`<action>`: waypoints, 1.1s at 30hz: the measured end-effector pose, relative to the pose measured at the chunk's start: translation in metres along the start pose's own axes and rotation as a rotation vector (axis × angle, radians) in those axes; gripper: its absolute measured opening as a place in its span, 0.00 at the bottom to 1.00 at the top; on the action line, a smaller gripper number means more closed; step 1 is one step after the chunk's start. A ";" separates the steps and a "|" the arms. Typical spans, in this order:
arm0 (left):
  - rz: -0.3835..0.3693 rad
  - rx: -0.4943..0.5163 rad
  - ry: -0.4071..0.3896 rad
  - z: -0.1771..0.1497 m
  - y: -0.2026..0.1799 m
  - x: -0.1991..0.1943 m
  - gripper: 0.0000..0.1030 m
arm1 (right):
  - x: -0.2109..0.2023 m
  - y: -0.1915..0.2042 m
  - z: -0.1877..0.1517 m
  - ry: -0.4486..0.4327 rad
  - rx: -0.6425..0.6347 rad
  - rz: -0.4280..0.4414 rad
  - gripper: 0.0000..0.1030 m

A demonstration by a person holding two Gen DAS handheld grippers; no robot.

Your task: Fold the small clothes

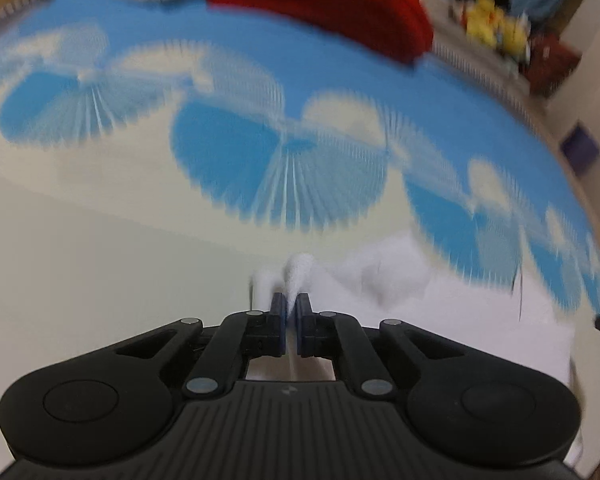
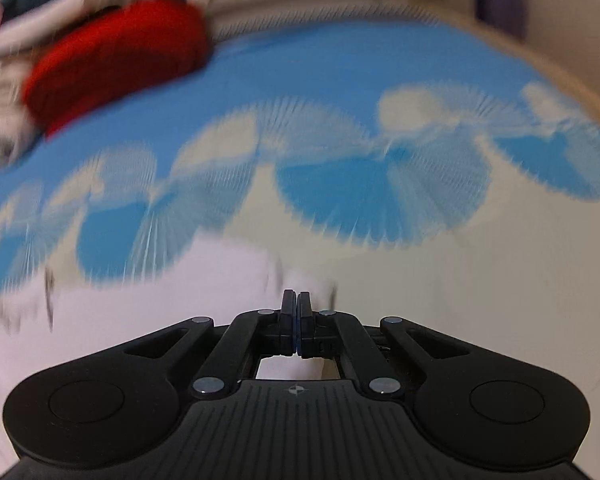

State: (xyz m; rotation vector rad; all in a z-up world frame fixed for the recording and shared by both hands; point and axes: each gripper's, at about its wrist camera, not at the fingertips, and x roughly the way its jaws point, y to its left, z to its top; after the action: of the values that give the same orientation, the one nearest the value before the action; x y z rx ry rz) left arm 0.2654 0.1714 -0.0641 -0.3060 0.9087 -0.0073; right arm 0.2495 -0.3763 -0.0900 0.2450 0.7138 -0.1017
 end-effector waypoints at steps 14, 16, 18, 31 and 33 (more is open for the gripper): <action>-0.007 -0.057 0.164 0.004 0.006 0.036 0.18 | 0.043 -0.014 0.000 0.251 0.100 0.094 0.30; -0.008 -0.058 0.171 0.004 0.005 0.039 0.18 | 0.044 -0.012 -0.001 0.253 0.095 0.101 0.30; -0.008 -0.054 0.175 0.004 0.002 0.041 0.18 | 0.047 -0.008 -0.002 0.262 0.076 0.108 0.31; 0.052 0.070 -0.099 0.017 -0.020 0.021 0.05 | 0.024 0.007 0.020 -0.114 0.071 0.058 0.03; 0.072 0.054 -0.088 0.017 -0.021 0.029 0.05 | 0.034 0.010 0.019 -0.108 0.061 0.035 0.03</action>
State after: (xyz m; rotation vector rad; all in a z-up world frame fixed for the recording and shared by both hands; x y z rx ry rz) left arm 0.2991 0.1514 -0.0718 -0.2213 0.8301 0.0478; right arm 0.2891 -0.3718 -0.0967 0.3082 0.5992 -0.1031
